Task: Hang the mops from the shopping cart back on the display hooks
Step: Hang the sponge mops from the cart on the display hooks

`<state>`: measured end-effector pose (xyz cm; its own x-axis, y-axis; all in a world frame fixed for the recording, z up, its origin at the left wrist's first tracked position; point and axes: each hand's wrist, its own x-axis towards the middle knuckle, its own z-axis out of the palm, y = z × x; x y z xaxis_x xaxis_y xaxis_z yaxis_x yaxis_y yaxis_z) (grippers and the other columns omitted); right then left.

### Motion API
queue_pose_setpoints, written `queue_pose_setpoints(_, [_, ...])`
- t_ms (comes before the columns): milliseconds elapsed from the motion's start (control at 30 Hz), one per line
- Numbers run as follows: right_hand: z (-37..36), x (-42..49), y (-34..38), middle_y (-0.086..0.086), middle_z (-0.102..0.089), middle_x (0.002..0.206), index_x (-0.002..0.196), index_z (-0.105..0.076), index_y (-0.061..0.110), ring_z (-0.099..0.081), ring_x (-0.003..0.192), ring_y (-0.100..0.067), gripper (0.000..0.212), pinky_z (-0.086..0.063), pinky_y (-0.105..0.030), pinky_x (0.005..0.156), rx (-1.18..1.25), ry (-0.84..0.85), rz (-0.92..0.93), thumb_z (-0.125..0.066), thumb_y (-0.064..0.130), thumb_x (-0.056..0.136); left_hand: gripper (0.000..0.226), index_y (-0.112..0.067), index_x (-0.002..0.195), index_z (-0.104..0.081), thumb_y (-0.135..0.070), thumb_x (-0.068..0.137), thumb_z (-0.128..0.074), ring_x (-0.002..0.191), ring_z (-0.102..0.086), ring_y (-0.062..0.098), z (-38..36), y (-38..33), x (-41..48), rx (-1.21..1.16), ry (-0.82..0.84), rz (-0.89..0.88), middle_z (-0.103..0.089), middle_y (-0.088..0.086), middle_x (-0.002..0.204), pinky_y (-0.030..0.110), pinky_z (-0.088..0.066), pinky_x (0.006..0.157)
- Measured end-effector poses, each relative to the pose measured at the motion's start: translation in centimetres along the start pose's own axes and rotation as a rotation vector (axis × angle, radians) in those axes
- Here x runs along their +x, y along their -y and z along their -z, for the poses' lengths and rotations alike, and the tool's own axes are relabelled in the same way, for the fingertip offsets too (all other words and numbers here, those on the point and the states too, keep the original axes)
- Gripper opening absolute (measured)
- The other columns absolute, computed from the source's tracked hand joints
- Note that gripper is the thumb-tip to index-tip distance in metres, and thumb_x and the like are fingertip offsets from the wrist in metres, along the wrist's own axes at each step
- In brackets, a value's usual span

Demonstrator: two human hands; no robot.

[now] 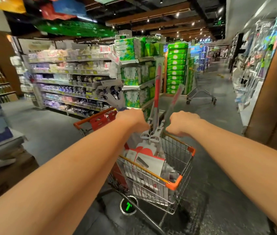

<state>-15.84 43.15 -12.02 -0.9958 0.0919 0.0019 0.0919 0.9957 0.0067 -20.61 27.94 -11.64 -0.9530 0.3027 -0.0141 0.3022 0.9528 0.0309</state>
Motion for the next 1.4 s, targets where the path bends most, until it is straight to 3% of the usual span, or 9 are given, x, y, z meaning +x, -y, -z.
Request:
queue_pose_setpoints(100, [-0.5, 2.5, 0.8, -0.01, -0.059, 0.117, 0.12, -0.055, 0.012, -0.054, 0.091, -0.029, 0.036, -0.041, -0.033, 0.075, -0.007, 0.004, 0.021, -0.046, 0.034, 0.093, 0.024, -0.018, 0.095, -0.064, -0.037, 0.086, -0.052, 0.078, -0.057, 0.023, -1.0, 1.5, 2.1, -0.018, 0.021, 0.016, -0.061, 0.005, 0.088, 0.031, -0.042, 0.064])
queue_pose_setpoints(233, [-1.3, 6.4, 2.4, -0.011, -0.058, 0.122, 0.125, -0.054, 0.013, -0.058, 0.105, -0.031, 0.04, -0.041, -0.034, 0.077, -0.002, 0.015, 0.028, -0.047, 0.036, 0.094, 0.029, -0.019, 0.099, -0.062, -0.043, 0.087, -0.053, 0.085, -0.058, 0.026, -1.9, 4.1, 5.4, 0.014, 0.015, 0.02, -0.062, 0.005, 0.094, 0.036, -0.049, 0.071])
queue_pose_setpoints(400, [-2.1, 11.8, 4.8, -0.012, -0.058, 0.117, 0.113, -0.059, 0.011, -0.051, 0.085, -0.029, 0.031, -0.042, -0.032, 0.074, -0.025, 0.033, 0.018, -0.048, 0.029, 0.091, 0.018, -0.02, 0.083, -0.063, -0.035, 0.086, -0.055, 0.067, -0.053, 0.017, -1.6, 8.0, 10.1, 0.031, 0.012, 0.029, -0.059, 0.0, 0.076, 0.026, -0.043, 0.059])
queue_pose_setpoints(533, [-1.1, 16.7, 6.4, -0.012, -0.058, 0.119, 0.12, -0.058, 0.01, -0.05, 0.085, -0.028, 0.036, -0.043, -0.032, 0.075, -0.016, 0.014, -0.017, -0.046, 0.029, 0.092, 0.018, -0.017, 0.076, -0.052, -0.028, 0.089, -0.051, 0.063, -0.048, 0.015, -1.0, 10.8, 14.2, 0.05, -0.027, 0.018, -0.053, 0.0, 0.072, 0.027, -0.038, 0.057])
queue_pose_setpoints(700, [-0.8, 22.0, 8.4, -0.011, -0.058, 0.112, 0.139, -0.044, 0.011, -0.055, 0.091, -0.029, 0.05, -0.044, -0.032, 0.077, 0.024, 0.006, -0.075, -0.045, 0.029, 0.092, 0.019, -0.015, 0.101, -0.056, -0.027, 0.09, -0.047, 0.077, -0.053, 0.02, -1.3, 14.1, 19.2, 0.088, -0.054, -0.06, -0.054, 0.001, 0.083, 0.034, -0.041, 0.065])
queue_pose_setpoints(867, [-2.6, 26.1, 10.1, -0.006, -0.053, 0.093, 0.116, -0.059, 0.012, -0.053, 0.083, -0.026, 0.033, -0.041, -0.03, 0.071, 0.007, 0.052, -0.089, -0.047, 0.029, 0.091, 0.028, -0.018, 0.114, -0.056, -0.032, 0.091, -0.049, 0.09, -0.052, 0.022, -2.7, 16.4, 23.3, 0.091, -0.05, -0.085, -0.054, 0.003, 0.096, 0.036, -0.042, 0.072])
queue_pose_setpoints(1100, [-4.7, 33.8, 11.9, -0.006, -0.058, 0.098, 0.109, -0.062, 0.012, -0.055, 0.081, -0.026, 0.03, -0.046, -0.03, 0.072, 0.004, 0.045, -0.076, -0.049, 0.032, 0.09, 0.026, -0.016, 0.109, -0.058, -0.035, 0.093, -0.049, 0.084, -0.053, 0.022, -4.1, 19.0, 29.4, 0.081, -0.024, -0.071, -0.053, 0.0, 0.084, 0.034, -0.04, 0.069])
queue_pose_setpoints(1300, [-6.2, 42.2, 13.1, -0.005, -0.066, 0.104, 0.1, -0.063, 0.015, -0.058, 0.083, -0.025, 0.025, -0.043, -0.028, 0.067, 0.011, 0.082, 0.061, -0.048, 0.032, 0.09, 0.033, -0.015, 0.104, -0.062, -0.042, 0.095, -0.045, 0.083, -0.054, 0.021, -4.8, 21.8, 36.1, 0.102, 0.007, 0.026, -0.058, 0.002, 0.09, 0.033, -0.036, 0.065])
queue_pose_setpoints(1400, [-5.9, 46.5, 13.4, -0.008, -0.062, 0.111, 0.113, -0.061, 0.013, -0.057, 0.091, -0.026, 0.032, -0.043, -0.031, 0.073, -0.008, 0.063, 0.075, -0.048, 0.033, 0.091, 0.034, -0.014, 0.106, -0.058, -0.044, 0.096, -0.044, 0.084, -0.051, 0.022, -4.2, 22.5, 39.6, 0.091, 0.014, 0.088, -0.054, 0.003, 0.092, 0.033, -0.038, 0.07])
